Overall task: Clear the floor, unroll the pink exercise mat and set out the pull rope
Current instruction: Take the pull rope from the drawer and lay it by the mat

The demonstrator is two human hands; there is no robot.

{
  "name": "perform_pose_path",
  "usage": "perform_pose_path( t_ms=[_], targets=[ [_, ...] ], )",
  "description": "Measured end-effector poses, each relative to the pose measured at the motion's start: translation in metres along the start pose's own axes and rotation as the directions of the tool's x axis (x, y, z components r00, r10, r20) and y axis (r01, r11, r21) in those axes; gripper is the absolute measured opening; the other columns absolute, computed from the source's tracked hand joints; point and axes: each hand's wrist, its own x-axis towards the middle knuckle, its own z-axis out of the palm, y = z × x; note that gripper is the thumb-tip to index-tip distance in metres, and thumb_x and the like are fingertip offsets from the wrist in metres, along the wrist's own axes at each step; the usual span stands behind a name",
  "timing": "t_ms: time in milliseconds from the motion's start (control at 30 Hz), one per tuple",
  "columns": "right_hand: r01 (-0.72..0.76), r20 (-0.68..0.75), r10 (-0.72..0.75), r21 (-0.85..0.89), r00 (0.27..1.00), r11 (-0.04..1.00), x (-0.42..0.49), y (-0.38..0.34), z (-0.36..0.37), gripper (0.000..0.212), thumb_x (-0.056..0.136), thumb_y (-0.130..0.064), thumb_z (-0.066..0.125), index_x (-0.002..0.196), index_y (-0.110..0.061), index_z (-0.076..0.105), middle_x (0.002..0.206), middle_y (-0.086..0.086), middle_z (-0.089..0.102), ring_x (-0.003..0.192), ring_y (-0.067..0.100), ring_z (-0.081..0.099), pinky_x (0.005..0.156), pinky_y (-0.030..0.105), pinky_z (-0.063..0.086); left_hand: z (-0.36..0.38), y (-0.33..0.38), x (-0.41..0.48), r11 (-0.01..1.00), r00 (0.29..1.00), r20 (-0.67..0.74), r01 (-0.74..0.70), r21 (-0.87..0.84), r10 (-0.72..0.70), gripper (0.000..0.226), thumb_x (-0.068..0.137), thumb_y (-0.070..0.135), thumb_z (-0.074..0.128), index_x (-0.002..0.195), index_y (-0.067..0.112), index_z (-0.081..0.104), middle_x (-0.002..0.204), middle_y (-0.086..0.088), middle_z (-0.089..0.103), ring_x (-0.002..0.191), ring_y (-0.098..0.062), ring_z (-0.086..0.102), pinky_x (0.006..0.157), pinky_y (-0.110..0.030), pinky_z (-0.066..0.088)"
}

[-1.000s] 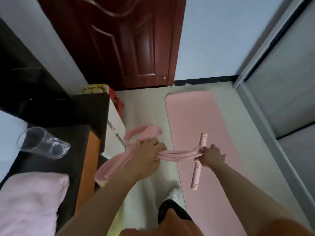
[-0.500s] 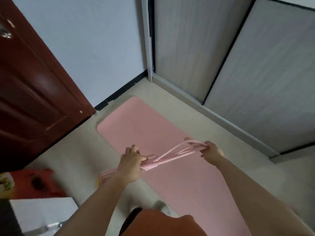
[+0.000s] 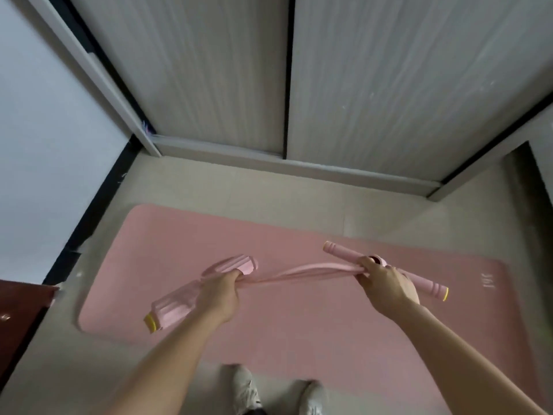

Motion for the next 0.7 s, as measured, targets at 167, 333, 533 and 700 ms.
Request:
perform_pose_path(
  t_ms=[167, 333, 533, 700],
  targets=[
    [-0.008, -0.021, 0.007, -0.056, 1.000, 0.998, 0.094, 0.021, 0.112, 0.031, 0.099, -0.040, 0.043, 0.126, -0.025, 0.046, 0.121, 0.002, 0.060, 0.102, 0.030, 0.065, 0.076, 0.035, 0.045, 0.088, -0.026, 0.141, 0.990, 0.988, -0.090, -0.131, -0.054, 0.126, 0.044, 0.093, 0.004, 0.044, 0.133, 0.021, 0.049, 0.127, -0.016, 0.061, 0.113, -0.035, 0.059, 0.089, -0.038, 0.048],
    [-0.006, -0.087, -0.003, -0.100, 0.996, 0.995, 0.203, 0.047, 0.226, 0.043, 0.098, -0.042, 0.040, 0.137, -0.024, 0.033, 0.112, 0.006, 0.068, 0.101, 0.033, 0.064, 0.079, 0.035, 0.041, 0.181, -0.044, 0.270, 0.970, 0.957, -0.225, -0.214, -0.115, 0.184, 0.042, 0.093, 0.012, 0.042, 0.130, 0.031, 0.047, 0.102, -0.015, 0.067, 0.091, -0.038, 0.063, 0.064, -0.035, 0.036],
    [0.082, -0.255, -0.159, -0.285, 0.954, 0.955, 0.328, 0.078, 0.330, 0.041, 0.098, -0.045, 0.034, 0.134, -0.025, 0.036, 0.108, -0.004, 0.068, 0.102, 0.024, 0.060, 0.077, 0.032, 0.034, 0.255, -0.058, 0.428, 0.931, 0.910, -0.299, -0.338, -0.139, 0.286, 0.033, 0.099, 0.033, 0.032, 0.129, 0.041, 0.043, 0.138, -0.006, 0.051, 0.122, -0.031, 0.050, 0.086, -0.033, 0.036],
    [0.095, -0.300, -0.183, -0.286, 0.936, 0.953, 0.367, 0.082, 0.338, 0.047, 0.098, -0.050, 0.030, 0.138, -0.025, 0.031, 0.114, -0.002, 0.066, 0.108, 0.024, 0.058, 0.087, 0.034, 0.039, 0.265, -0.049, 0.493, 0.944, 0.879, -0.416, -0.308, -0.118, 0.235, 0.039, 0.097, 0.054, 0.033, 0.136, 0.051, 0.031, 0.155, 0.008, 0.033, 0.150, -0.028, -0.004, 0.114, -0.063, 0.008]
  ],
)
